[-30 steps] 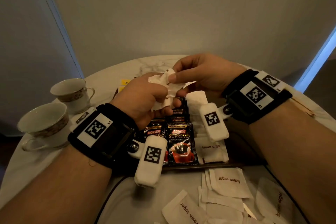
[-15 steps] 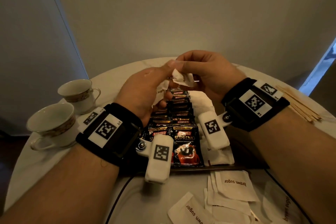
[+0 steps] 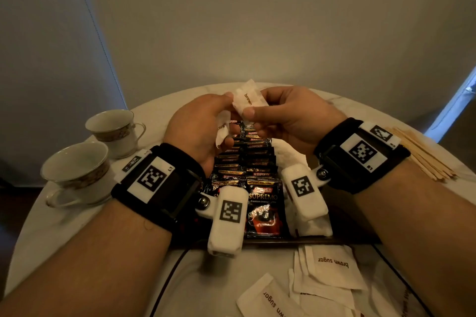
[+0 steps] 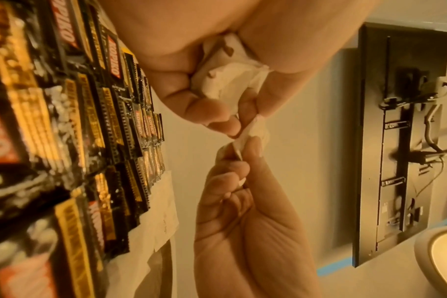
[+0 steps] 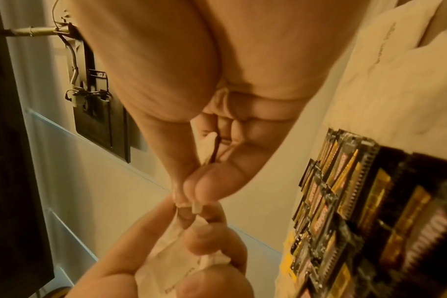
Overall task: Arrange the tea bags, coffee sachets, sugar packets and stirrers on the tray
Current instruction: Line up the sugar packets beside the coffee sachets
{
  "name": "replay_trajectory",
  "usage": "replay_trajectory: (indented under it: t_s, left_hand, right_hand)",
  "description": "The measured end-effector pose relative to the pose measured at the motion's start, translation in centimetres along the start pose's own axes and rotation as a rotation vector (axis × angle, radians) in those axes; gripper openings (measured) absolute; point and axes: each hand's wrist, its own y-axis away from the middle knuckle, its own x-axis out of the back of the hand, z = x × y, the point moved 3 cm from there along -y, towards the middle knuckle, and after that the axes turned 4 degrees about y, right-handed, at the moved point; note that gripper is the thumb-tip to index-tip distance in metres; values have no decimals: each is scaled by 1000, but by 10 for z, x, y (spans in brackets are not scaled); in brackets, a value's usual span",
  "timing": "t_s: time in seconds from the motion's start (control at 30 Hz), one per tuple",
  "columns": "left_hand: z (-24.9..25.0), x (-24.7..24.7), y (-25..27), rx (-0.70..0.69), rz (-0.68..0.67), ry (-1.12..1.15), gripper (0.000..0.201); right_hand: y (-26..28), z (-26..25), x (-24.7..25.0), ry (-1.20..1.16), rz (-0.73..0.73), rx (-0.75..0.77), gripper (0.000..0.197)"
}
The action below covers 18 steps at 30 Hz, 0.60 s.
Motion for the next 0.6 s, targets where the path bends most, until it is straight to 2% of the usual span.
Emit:
replay_trajectory:
  t_s: [0.13, 0.23, 0.33, 0.47, 0.53, 0.6]
  left_hand:
    - [-2, 2, -1, -77, -35, -167, 4]
    - [-1, 4, -3, -73, 2, -144, 6]
    - [3, 4, -4, -30, 28, -32, 8]
    - [2, 4, -6, -20, -5, -22, 4]
    - [-1, 2, -6, -24, -17, -32, 6]
    - [-3, 0, -5, -31, -23, -38, 4]
  right_hand:
    - [1, -1, 4, 61, -49, -39, 28]
    - [0, -1, 9, 129, -32, -81, 29]
    - [1, -3, 12, 220, 23, -62, 6]
    - [2, -10, 17, 66, 79, -54, 14]
    - [2, -13, 15, -36, 54, -48, 4]
    - [2, -12, 14, 27, 28, -52, 16]
